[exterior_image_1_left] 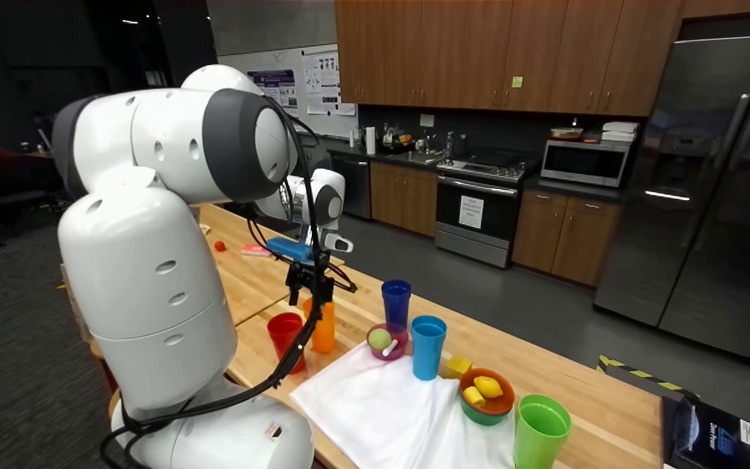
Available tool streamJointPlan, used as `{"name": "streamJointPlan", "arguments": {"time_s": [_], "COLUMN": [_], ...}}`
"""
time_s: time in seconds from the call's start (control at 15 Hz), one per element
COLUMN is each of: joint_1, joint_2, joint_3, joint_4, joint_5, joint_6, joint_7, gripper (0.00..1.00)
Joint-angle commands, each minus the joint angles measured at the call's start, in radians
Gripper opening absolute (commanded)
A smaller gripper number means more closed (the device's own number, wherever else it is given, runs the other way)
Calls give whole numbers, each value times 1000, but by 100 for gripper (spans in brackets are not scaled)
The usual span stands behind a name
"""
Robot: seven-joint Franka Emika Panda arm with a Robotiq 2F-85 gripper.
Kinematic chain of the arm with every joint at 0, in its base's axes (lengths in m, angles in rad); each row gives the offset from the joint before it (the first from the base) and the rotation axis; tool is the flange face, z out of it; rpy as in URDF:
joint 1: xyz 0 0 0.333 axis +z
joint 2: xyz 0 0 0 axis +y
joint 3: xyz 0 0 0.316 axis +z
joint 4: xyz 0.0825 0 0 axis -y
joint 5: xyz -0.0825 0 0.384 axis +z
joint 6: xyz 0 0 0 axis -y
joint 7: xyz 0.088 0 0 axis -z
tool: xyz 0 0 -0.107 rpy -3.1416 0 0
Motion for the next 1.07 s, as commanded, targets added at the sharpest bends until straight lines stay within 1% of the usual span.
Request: {"name": "streamJointPlan", "arguments": {"time_s": [0.0,0.13,0.2,0.4,0.47,0.53,0.6,0.67,0.8,1.0], "joint_1": [13,17,19,21,24,26,24,25,37,51], "joint_2": [50,73,49,65,59,69,62,66,61,60], "joint_3": [-17,-13,-16,-16,-17,-16,-19,-17,-9,-6], "joint_4": [24,15,5,5,-9,-8,-23,-26,-51,-80], "joint_5": [58,59,44,45,46,59,54,48,33,18], "joint_6": [-22,-26,-5,-3,67,102,150,159,219,263], "joint_7": [-205,-313,-227,-238,-160,-116,-109,-133,-131,-121], "gripper": [100,100,100,100,100,100,100,100,100,100]}}
